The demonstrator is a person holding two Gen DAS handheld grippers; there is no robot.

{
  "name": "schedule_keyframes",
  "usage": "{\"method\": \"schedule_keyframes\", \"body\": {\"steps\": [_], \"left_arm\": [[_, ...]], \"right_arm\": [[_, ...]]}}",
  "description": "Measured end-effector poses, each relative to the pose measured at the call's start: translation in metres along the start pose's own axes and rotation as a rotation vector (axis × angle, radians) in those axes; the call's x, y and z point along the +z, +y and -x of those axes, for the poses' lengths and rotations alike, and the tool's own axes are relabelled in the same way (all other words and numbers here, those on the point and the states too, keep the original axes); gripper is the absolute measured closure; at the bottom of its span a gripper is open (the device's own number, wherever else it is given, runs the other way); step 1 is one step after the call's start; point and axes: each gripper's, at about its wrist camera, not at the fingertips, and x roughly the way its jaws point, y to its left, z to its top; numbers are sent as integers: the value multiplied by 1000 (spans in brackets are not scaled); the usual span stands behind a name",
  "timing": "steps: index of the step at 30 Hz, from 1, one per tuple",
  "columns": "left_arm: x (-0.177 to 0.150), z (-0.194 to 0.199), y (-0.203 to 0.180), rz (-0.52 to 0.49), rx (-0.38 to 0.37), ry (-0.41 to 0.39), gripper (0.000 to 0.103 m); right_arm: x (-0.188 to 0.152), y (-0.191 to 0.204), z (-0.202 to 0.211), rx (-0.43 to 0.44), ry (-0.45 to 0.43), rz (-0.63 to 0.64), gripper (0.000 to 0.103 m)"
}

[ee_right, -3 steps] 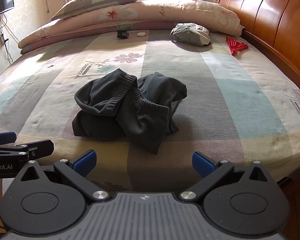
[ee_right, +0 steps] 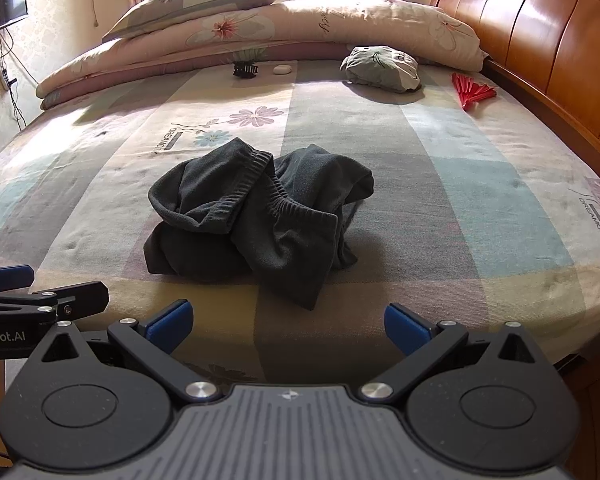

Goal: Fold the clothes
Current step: 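Move both grippers toward the crumpled dark grey sweatpants on the bed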

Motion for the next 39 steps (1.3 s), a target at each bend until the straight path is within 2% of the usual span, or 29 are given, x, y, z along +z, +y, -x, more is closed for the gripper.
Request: {"method": "schedule_keyframes", "body": {"steps": [5, 26, 39], "left_arm": [[3, -7, -1, -14, 11, 5, 1], [16, -17, 6, -30, -22, 18, 1], [27, -29, 9, -54, -9, 19, 1]], "right_arm": [[1, 0, 1, 8, -3, -2, 0], [12, -2, -9, 7, 16, -4, 0], [23, 3, -20, 25, 34, 8, 0]]}}
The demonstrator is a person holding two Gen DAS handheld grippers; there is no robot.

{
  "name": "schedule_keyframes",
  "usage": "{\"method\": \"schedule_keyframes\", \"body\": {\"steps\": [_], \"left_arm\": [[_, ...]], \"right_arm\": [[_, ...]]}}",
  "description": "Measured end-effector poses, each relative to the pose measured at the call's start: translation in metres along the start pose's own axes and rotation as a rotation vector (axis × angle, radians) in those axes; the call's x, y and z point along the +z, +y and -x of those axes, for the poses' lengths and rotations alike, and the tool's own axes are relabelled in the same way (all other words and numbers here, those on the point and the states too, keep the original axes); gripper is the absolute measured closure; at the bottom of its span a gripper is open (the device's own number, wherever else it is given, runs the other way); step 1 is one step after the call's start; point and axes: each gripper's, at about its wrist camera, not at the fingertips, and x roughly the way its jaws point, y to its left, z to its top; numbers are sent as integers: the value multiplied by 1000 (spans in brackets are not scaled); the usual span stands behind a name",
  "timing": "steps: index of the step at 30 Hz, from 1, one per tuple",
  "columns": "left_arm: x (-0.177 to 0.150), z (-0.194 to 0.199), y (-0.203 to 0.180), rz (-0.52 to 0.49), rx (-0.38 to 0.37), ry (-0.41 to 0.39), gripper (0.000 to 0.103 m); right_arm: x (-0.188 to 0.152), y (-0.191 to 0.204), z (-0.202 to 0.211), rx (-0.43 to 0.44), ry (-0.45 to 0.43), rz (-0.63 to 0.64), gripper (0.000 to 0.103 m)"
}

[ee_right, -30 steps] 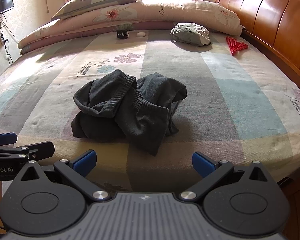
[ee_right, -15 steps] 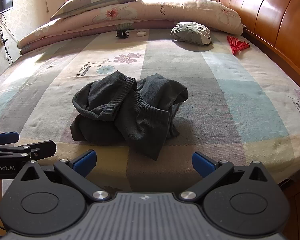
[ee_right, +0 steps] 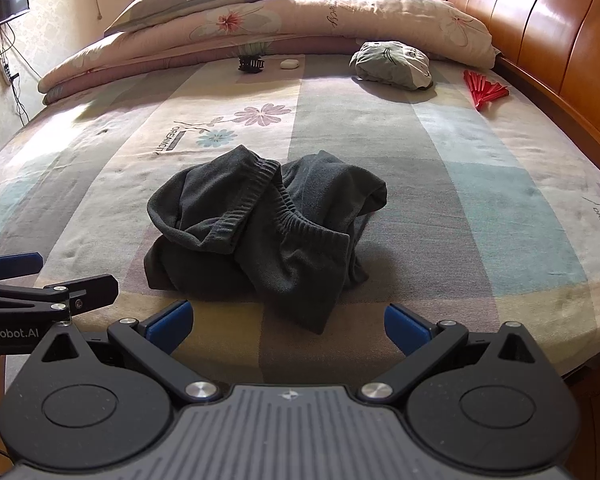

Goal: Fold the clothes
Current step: 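Move both grippers toward the crumpled dark grey sweatpants on the bed, then grasp the sweatpants waistband with the right gripper and lift it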

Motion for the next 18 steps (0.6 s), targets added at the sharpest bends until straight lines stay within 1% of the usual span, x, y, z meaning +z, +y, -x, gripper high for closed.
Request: {"method": "schedule_keyframes", "body": {"steps": [7, 14, 18], "left_arm": [[8, -23, -4, -15, -1, 41, 1], [22, -47, -7, -59, -5, 59, 1], [29, -68, -5, -82, -16, 95, 1]], "right_arm": [[3, -5, -20, 20, 55, 2, 0], [21, -15, -43, 23, 91, -16, 0], [33, -23, -58, 29, 116, -18, 0]]}}
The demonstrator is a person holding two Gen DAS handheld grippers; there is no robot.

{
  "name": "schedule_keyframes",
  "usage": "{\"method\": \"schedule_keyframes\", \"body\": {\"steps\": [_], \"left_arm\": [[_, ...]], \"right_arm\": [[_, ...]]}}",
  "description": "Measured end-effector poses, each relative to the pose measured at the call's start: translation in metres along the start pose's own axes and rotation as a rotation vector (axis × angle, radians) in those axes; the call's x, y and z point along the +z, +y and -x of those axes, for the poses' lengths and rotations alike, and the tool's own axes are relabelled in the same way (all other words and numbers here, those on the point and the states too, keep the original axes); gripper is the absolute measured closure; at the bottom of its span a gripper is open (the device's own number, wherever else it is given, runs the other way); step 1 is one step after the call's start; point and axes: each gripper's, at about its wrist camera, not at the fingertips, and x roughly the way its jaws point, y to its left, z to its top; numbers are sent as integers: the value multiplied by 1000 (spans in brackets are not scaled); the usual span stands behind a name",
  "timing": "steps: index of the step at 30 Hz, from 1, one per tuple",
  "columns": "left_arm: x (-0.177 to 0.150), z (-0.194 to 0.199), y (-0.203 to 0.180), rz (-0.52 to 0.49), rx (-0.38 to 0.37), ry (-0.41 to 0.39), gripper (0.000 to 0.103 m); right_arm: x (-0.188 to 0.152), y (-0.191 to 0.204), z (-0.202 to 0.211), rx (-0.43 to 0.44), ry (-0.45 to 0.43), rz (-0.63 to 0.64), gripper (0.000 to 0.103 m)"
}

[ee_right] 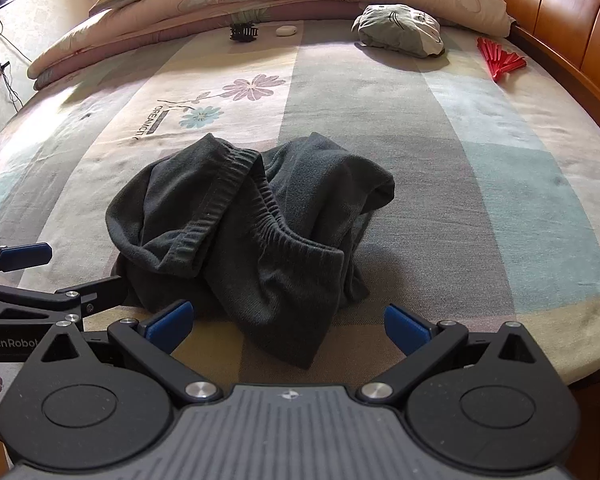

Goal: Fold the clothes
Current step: 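Grasp the sweatpants waistband with the right gripper and lift it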

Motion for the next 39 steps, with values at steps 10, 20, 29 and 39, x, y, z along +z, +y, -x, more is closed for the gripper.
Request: {"method": "schedule_keyframes", "body": {"steps": [10, 20, 29, 39], "left_arm": [[26, -38, 8, -151, -37, 82, 1], [22, -36, -1, -295, -108, -1, 1], [-11, -5, -13, -421, -185, -131, 1], [-23, 1, -10, -413, -217, -124, 1]], "right_arm": [[49, -12, -37, 51, 120, 138, 0], [62, -8, -45, 78, 161, 151, 0], [7, 10, -3, 79, 31, 184, 0], [-21, 17, 21, 36, -17, 215, 0]]}}
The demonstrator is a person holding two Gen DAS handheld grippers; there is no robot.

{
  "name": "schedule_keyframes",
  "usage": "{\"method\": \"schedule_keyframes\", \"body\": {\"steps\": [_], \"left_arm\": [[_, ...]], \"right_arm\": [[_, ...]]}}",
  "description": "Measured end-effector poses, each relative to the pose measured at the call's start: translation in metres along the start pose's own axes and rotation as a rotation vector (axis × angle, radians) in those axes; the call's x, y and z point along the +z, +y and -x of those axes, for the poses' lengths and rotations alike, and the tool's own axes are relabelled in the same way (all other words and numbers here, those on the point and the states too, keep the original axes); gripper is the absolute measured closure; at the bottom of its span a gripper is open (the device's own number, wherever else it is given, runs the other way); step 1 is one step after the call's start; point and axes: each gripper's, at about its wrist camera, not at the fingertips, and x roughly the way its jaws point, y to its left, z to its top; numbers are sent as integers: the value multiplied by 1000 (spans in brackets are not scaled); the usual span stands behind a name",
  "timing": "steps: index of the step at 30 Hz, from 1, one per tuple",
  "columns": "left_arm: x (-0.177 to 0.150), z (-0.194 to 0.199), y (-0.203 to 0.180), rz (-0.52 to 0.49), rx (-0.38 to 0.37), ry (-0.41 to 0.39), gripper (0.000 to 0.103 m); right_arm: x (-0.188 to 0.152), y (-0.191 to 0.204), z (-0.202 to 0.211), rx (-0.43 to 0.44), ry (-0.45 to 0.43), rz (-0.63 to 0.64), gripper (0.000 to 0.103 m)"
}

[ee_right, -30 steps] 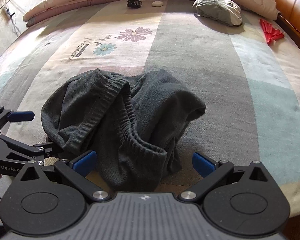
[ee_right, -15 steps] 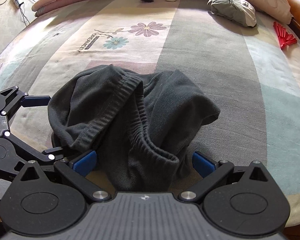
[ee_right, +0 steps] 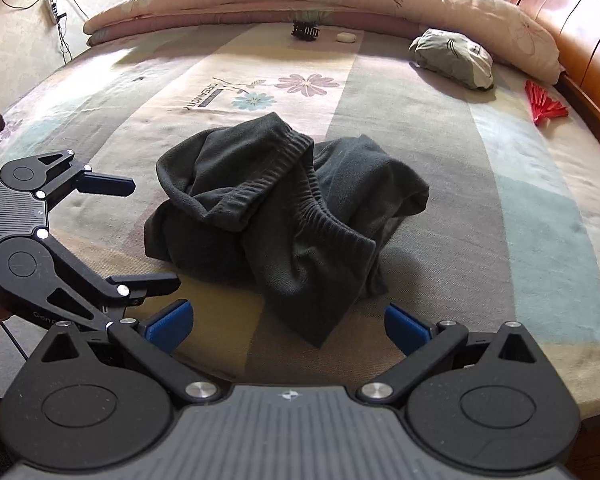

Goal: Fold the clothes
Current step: 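Grasp the sweatpants waistband with the right gripper and lift it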

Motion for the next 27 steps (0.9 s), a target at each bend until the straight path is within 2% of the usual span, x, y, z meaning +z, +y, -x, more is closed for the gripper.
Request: {"method": "schedule_keyframes", "body": {"steps": [5, 12, 17, 21, 25, 27], "left_arm": [[-1, 5, -4, 29, -29, 28, 1], [3, 6, -10, 21, 4, 54, 1], [7, -4, -13, 13, 0, 60, 1], [10, -12, -15, 5, -60, 63, 1], [12, -17, -22, -8, -168, 40, 1], [15, -20, -25, -26, -198, 31, 1]], "right_arm": [[2, 1, 9, 13, -28, 38, 0], [5, -11, 6, 91, -55, 3, 0], [3, -17, 4, 92, -70, -8, 0], [-2, -25, 5, 89, -75, -44, 0], [-8, -35, 4, 90, -56, -81, 0], [-9, -37, 4, 84, -56, -84, 0]]}}
